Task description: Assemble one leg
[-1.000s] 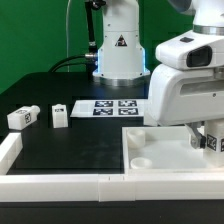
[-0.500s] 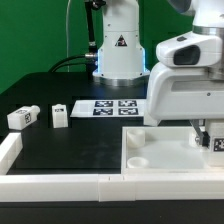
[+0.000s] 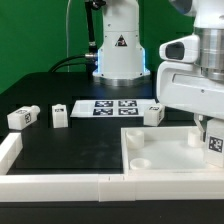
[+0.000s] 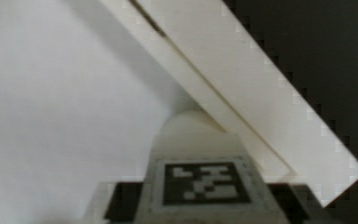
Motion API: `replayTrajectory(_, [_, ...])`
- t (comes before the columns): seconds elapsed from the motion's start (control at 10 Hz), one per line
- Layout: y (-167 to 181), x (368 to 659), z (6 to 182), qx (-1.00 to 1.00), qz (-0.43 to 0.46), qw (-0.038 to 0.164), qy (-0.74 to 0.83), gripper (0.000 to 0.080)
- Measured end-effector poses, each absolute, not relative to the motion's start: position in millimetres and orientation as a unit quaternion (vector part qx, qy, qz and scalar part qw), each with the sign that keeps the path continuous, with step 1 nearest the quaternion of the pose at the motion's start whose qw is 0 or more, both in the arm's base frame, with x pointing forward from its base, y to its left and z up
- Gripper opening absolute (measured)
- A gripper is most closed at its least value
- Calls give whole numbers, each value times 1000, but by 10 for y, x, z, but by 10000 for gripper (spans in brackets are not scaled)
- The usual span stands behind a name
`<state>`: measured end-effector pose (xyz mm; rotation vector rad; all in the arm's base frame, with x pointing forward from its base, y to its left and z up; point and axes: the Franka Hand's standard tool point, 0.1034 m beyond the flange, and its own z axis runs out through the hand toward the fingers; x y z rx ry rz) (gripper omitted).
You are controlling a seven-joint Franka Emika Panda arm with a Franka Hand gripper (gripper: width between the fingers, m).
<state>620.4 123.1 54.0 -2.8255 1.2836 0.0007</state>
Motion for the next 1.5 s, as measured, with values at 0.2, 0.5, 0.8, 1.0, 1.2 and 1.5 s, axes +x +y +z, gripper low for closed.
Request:
replayTrajectory(0.2, [1247, 6201, 539, -862, 4, 22, 507, 268])
replayTrajectory(0.5, [1252, 6201, 539, -827, 8, 25, 561, 334])
replayTrajectory(0.8, [1258, 6196, 549, -866, 5, 26, 499, 622])
replayTrajectory(1.0, [1294, 6182, 543, -931, 1, 27, 365, 644])
replayTrajectory(1.2, [1335, 6175, 543, -967, -2, 28, 251, 648])
replayTrajectory(1.5, [1265, 6142, 532, -998, 8, 25, 57, 649])
